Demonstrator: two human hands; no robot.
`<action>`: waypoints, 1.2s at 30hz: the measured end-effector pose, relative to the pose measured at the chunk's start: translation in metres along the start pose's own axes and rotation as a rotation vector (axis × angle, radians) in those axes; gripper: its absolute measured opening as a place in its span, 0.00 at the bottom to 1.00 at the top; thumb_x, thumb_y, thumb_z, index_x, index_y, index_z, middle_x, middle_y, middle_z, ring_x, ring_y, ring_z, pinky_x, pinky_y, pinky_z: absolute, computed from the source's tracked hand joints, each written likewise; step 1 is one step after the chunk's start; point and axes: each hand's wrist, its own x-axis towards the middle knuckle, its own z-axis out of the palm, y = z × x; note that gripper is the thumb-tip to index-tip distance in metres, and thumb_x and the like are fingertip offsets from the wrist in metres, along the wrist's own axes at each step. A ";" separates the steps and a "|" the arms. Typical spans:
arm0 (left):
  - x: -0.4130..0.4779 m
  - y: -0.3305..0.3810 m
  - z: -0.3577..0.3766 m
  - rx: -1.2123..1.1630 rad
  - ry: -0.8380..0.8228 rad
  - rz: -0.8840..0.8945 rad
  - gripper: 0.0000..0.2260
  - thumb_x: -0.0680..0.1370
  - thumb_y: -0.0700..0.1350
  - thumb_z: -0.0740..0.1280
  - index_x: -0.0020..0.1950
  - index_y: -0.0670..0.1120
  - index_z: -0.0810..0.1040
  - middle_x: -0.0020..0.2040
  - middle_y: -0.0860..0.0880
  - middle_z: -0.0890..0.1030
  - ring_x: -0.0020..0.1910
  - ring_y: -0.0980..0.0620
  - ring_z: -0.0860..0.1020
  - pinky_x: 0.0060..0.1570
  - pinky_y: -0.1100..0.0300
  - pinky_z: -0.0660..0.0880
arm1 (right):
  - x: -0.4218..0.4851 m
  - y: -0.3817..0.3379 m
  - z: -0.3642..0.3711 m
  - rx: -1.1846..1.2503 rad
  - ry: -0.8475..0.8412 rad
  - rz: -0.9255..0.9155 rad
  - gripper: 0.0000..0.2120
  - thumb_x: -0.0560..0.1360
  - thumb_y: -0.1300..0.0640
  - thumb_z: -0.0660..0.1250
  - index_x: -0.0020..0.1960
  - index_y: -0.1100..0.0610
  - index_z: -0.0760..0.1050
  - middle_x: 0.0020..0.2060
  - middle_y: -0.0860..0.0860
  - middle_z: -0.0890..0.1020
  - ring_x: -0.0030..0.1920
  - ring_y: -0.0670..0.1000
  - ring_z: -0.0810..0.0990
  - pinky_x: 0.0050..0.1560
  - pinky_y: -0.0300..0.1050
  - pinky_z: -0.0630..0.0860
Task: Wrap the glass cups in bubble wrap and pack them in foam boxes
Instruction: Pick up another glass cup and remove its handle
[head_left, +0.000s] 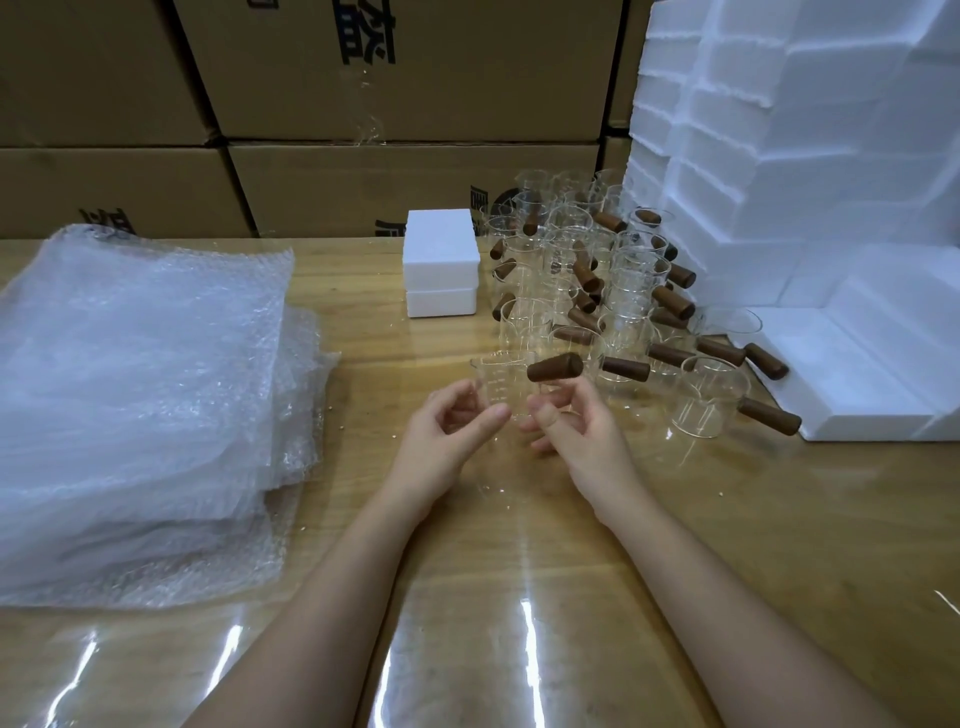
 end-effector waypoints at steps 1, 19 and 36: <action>0.000 0.001 -0.001 -0.067 0.001 -0.014 0.23 0.65 0.50 0.72 0.59 0.48 0.77 0.44 0.51 0.80 0.45 0.56 0.79 0.52 0.59 0.78 | 0.000 -0.001 0.000 0.040 0.002 0.010 0.15 0.68 0.44 0.66 0.52 0.48 0.74 0.43 0.52 0.78 0.41 0.51 0.83 0.37 0.40 0.79; -0.001 0.002 -0.002 -0.112 -0.058 -0.068 0.15 0.69 0.51 0.75 0.50 0.45 0.80 0.46 0.49 0.82 0.48 0.52 0.80 0.56 0.51 0.76 | -0.002 -0.005 -0.003 0.021 -0.069 0.074 0.11 0.75 0.54 0.66 0.57 0.49 0.73 0.51 0.54 0.80 0.43 0.43 0.81 0.39 0.40 0.78; 0.005 -0.006 0.001 -0.119 0.159 -0.017 0.05 0.75 0.40 0.70 0.44 0.43 0.75 0.42 0.47 0.81 0.42 0.54 0.81 0.40 0.64 0.80 | 0.003 0.005 -0.002 -0.035 -0.028 0.145 0.14 0.75 0.45 0.63 0.56 0.52 0.77 0.44 0.45 0.84 0.44 0.49 0.83 0.46 0.42 0.80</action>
